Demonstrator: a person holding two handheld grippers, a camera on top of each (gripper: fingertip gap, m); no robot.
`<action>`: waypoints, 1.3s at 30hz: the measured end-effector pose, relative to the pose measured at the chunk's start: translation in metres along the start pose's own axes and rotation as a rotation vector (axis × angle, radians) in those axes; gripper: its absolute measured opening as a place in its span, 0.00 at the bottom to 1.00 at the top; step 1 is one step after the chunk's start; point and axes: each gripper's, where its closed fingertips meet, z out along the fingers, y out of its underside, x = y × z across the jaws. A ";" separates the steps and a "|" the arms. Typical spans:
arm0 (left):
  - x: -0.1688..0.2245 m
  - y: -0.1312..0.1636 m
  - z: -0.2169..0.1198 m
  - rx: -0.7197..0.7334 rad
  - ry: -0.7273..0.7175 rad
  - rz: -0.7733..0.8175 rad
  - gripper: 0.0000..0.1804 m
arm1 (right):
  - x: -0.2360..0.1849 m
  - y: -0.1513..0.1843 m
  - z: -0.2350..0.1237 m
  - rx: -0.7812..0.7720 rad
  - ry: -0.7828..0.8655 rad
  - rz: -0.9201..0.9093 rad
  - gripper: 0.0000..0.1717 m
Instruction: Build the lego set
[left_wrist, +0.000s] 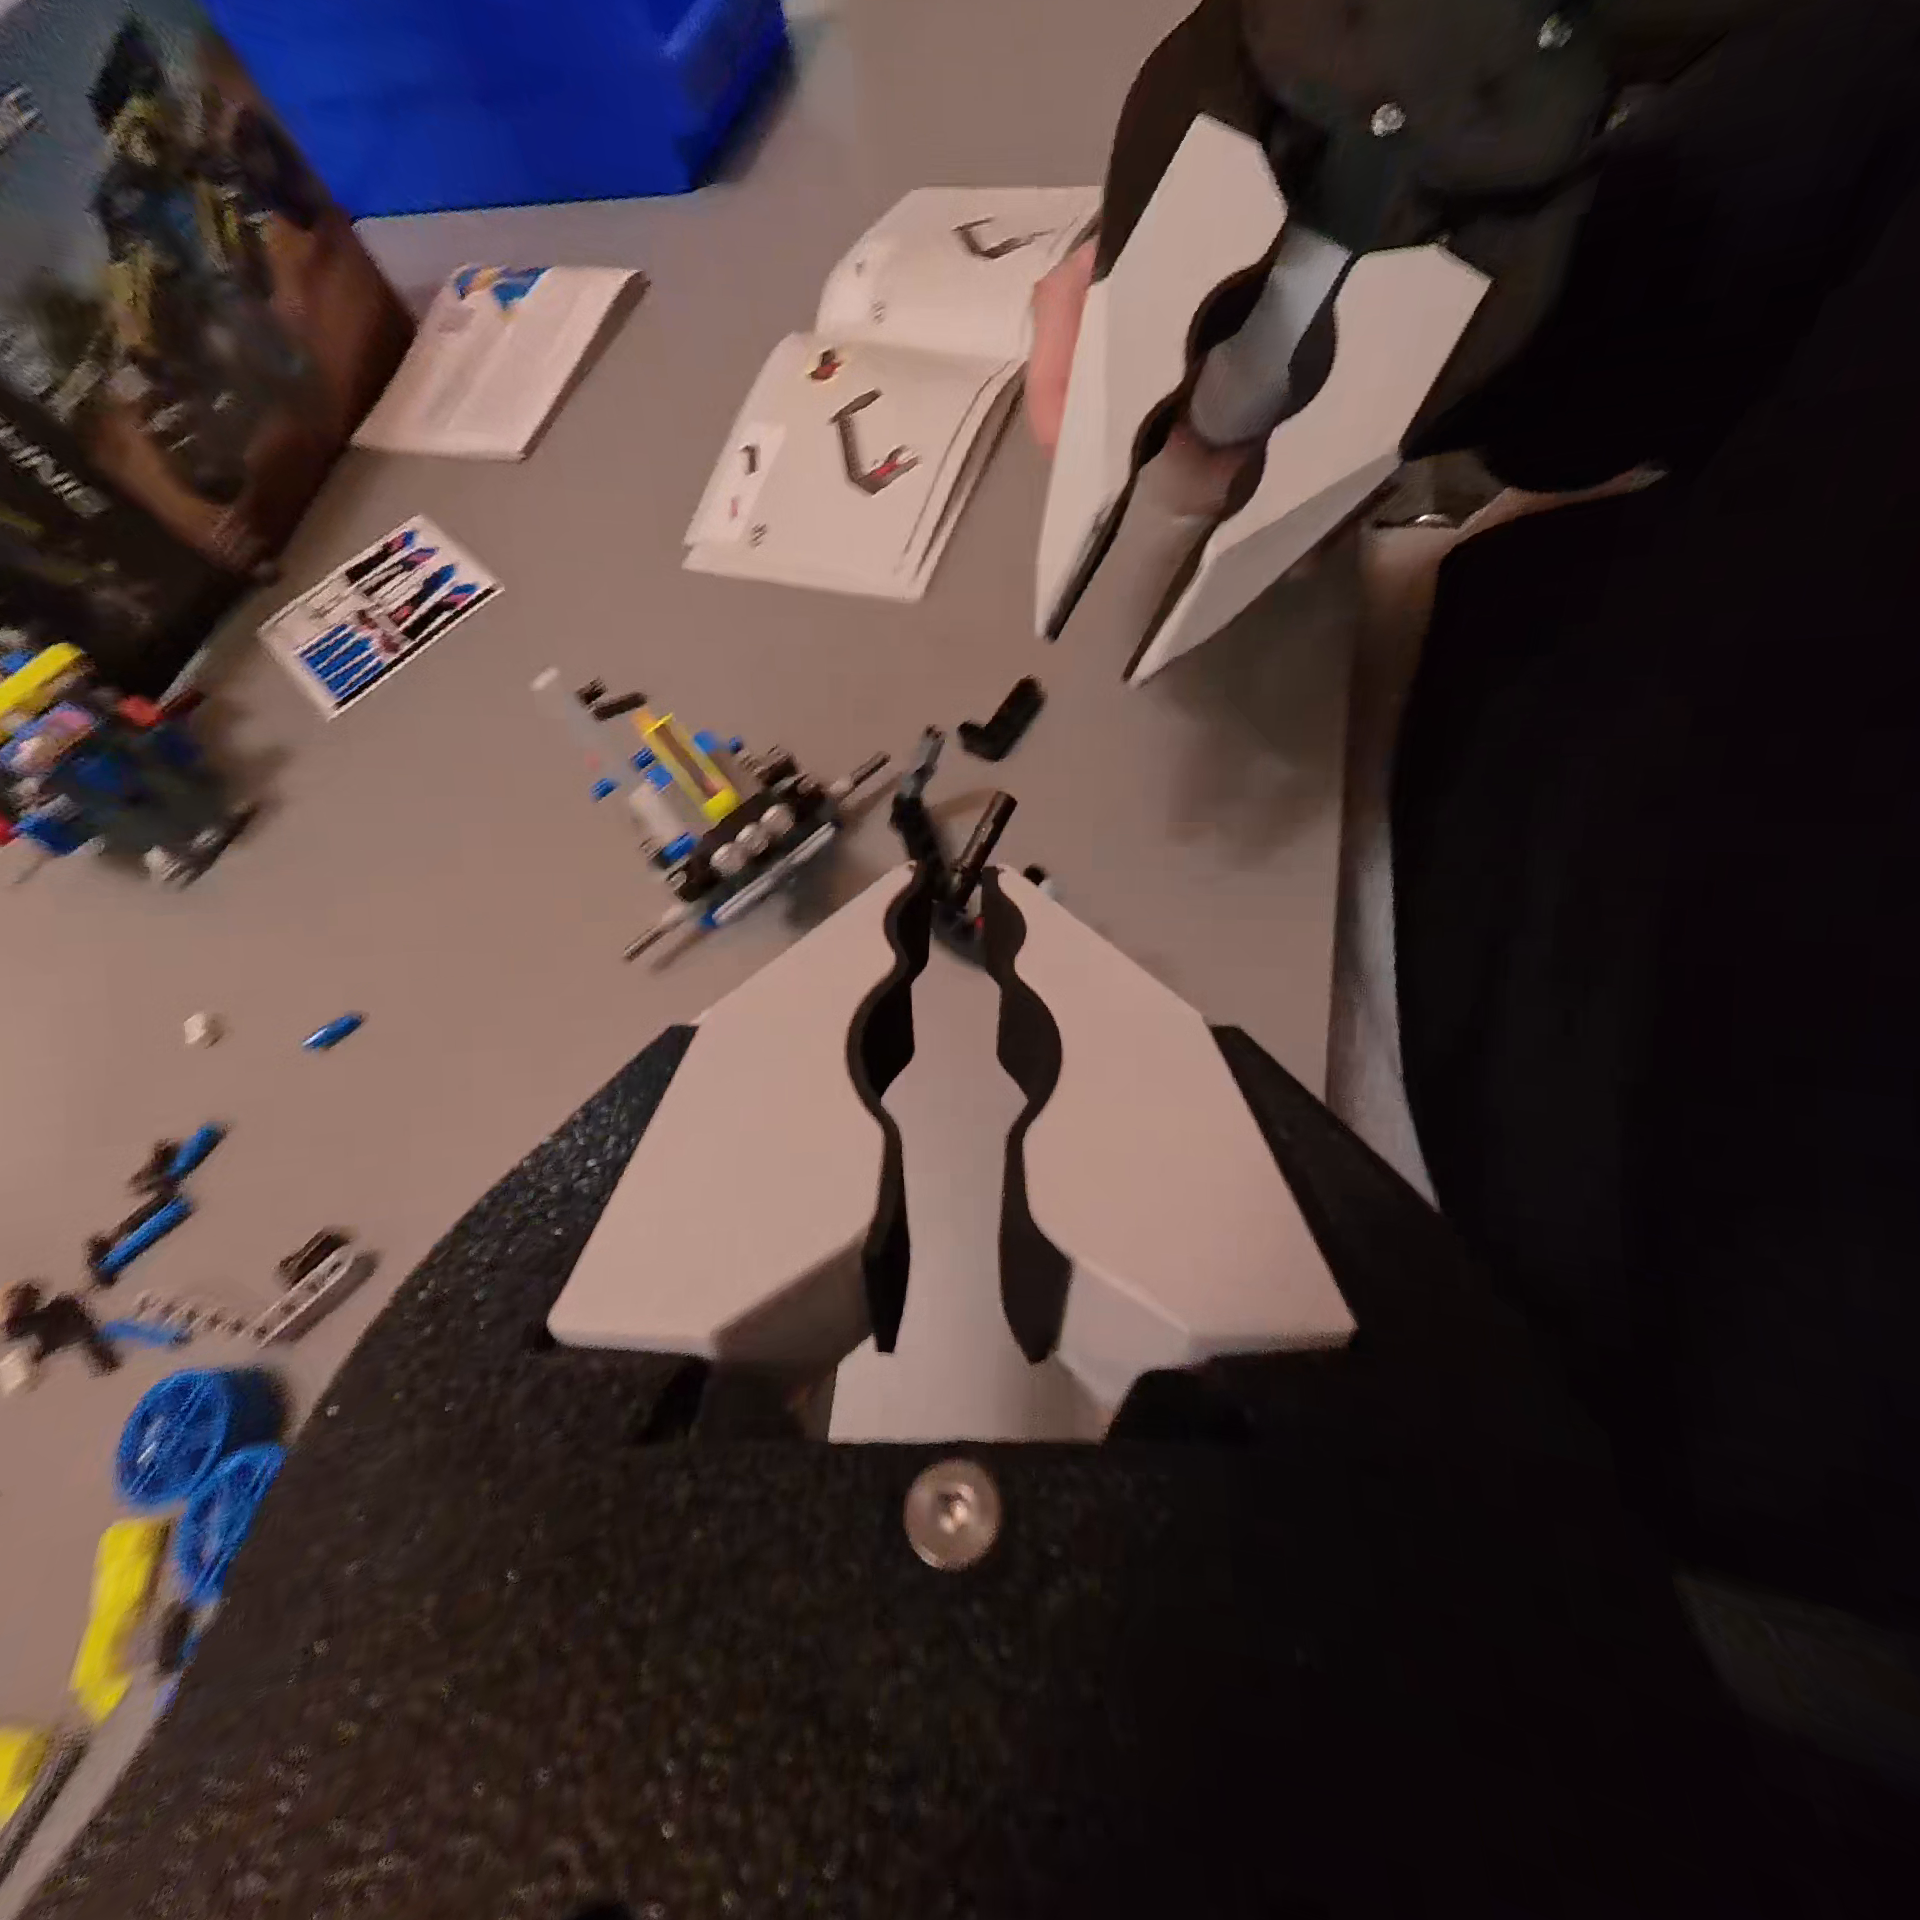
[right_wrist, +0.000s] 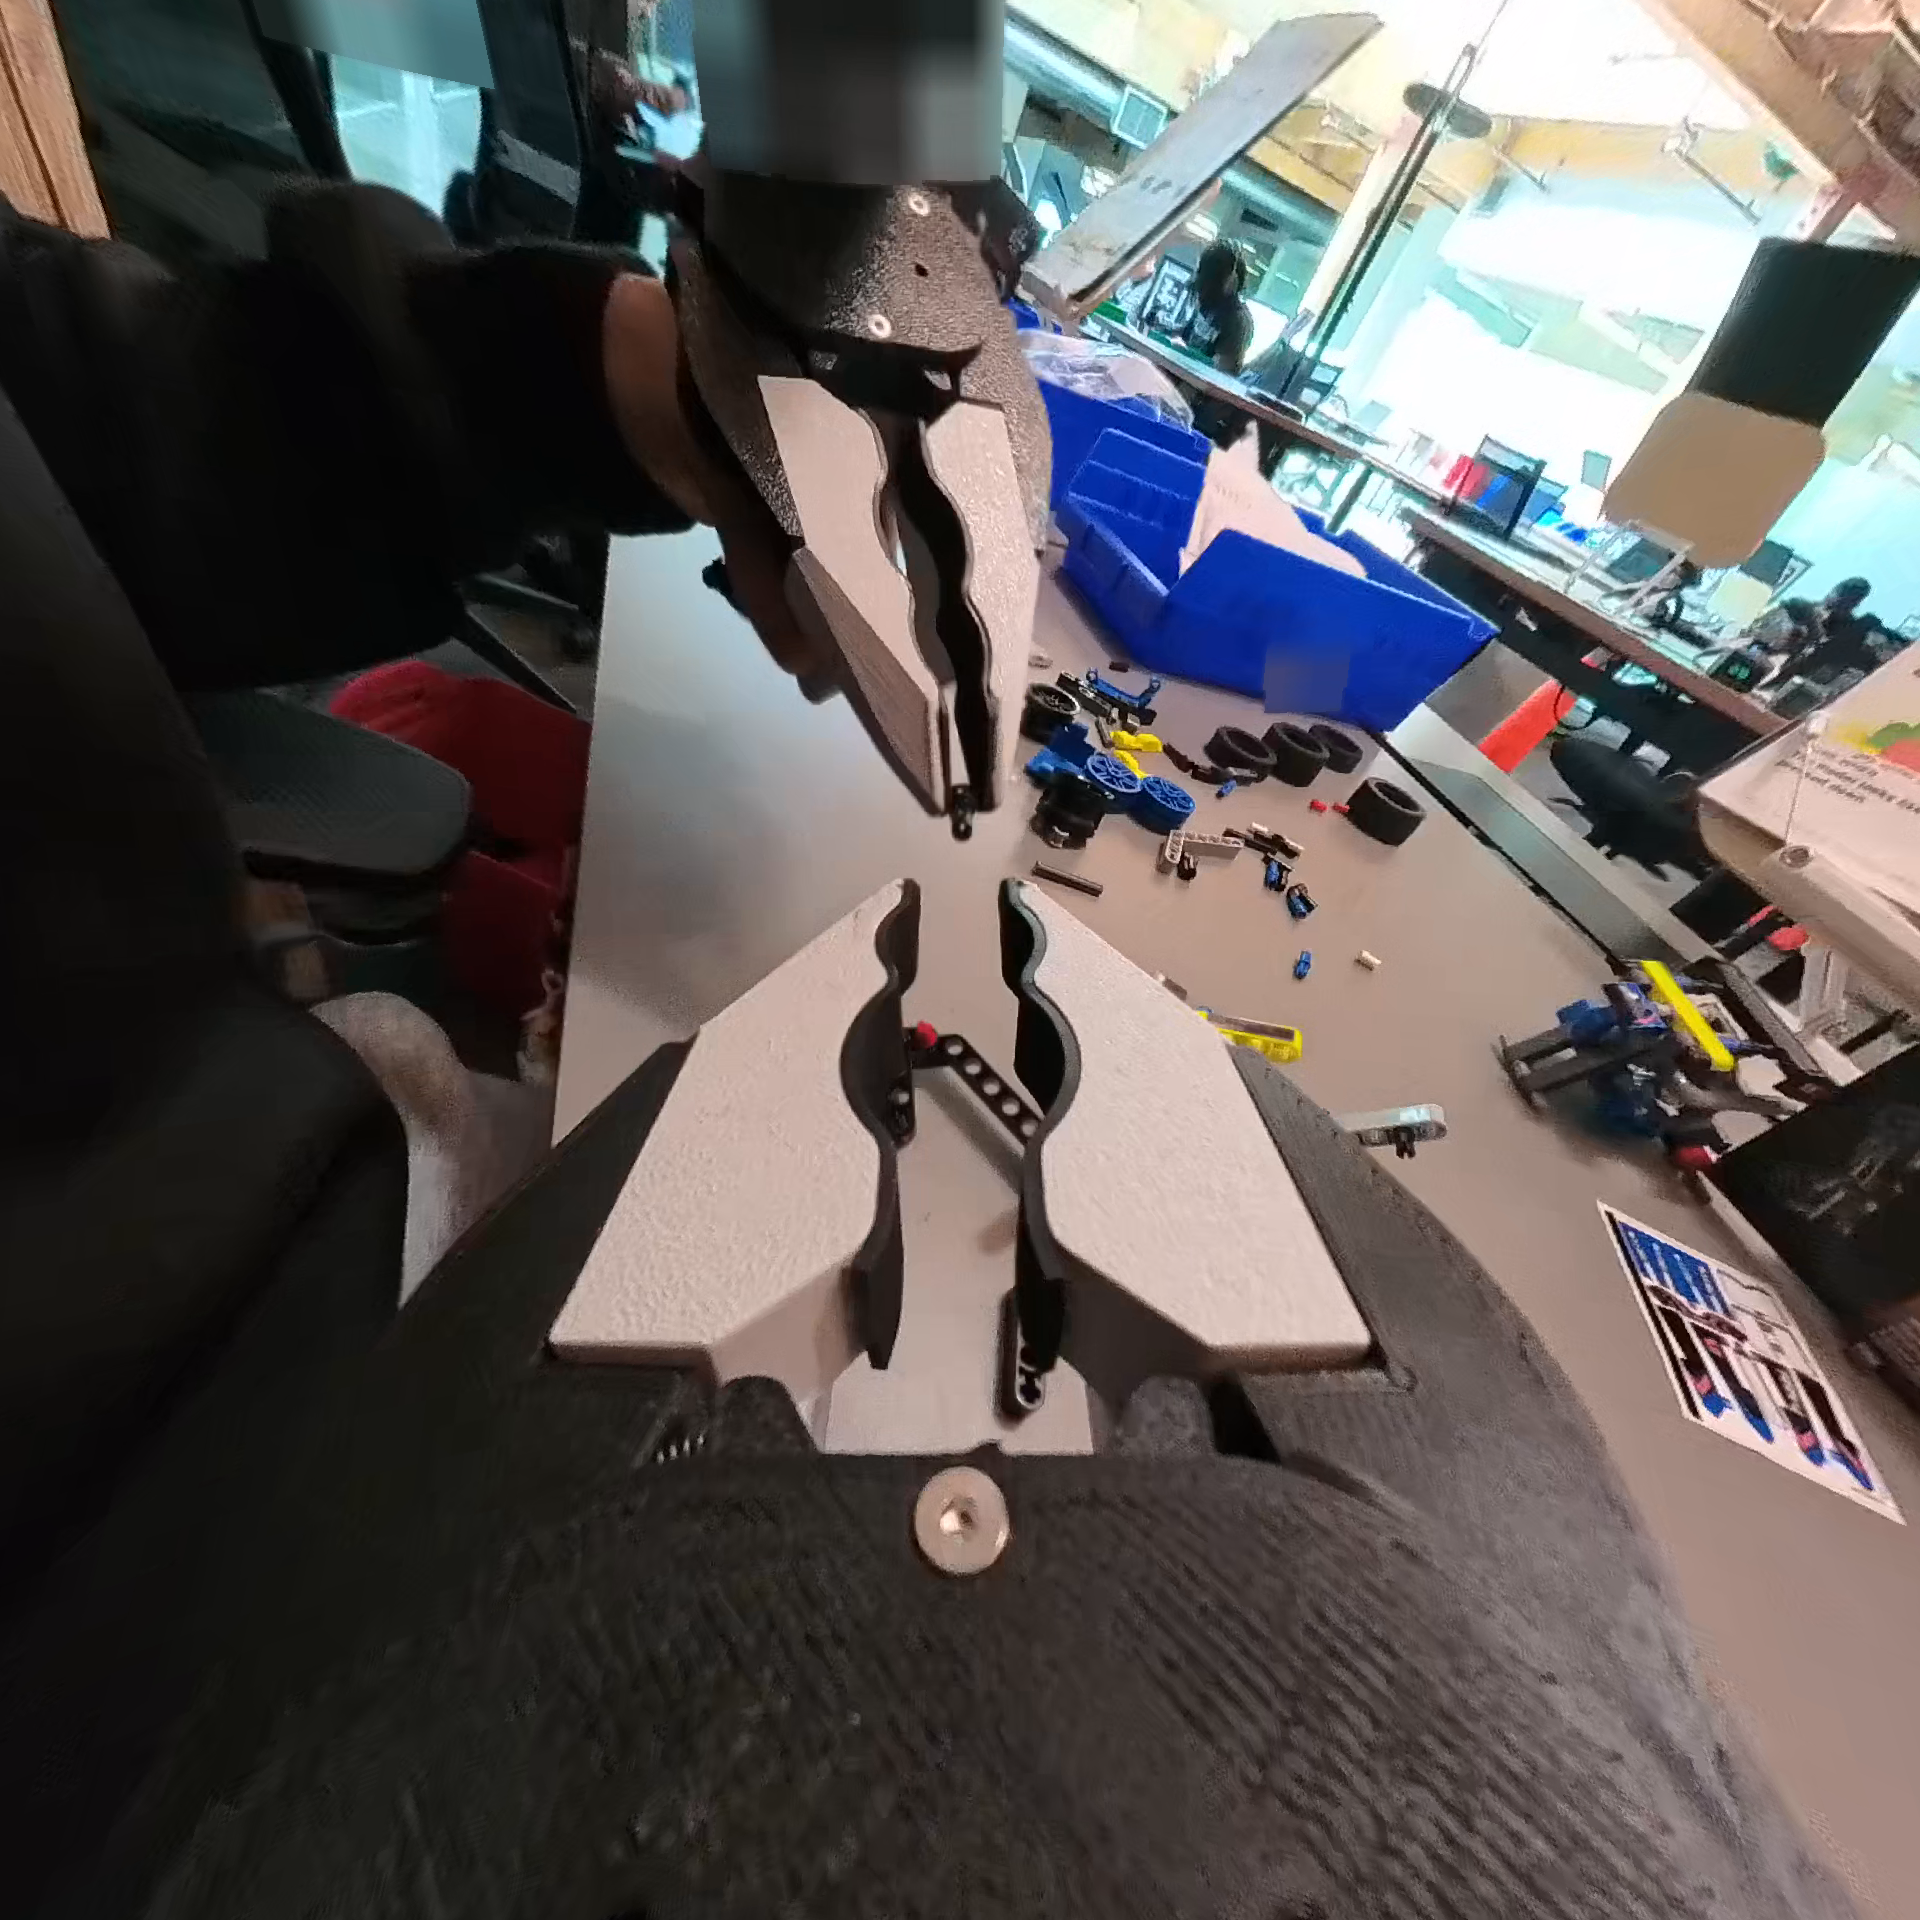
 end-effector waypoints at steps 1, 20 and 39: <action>0.006 -0.003 0.006 0.005 0.023 0.000 0.03 | -0.001 0.003 -0.001 -0.015 0.003 -0.021 0.08; 0.036 -0.013 0.032 0.008 0.079 0.032 0.05 | -0.018 0.020 -0.006 -0.071 0.002 -0.134 0.01; 0.013 0.029 0.033 -0.172 -0.036 0.021 0.10 | -0.005 0.041 -0.010 -0.192 -0.049 0.172 0.00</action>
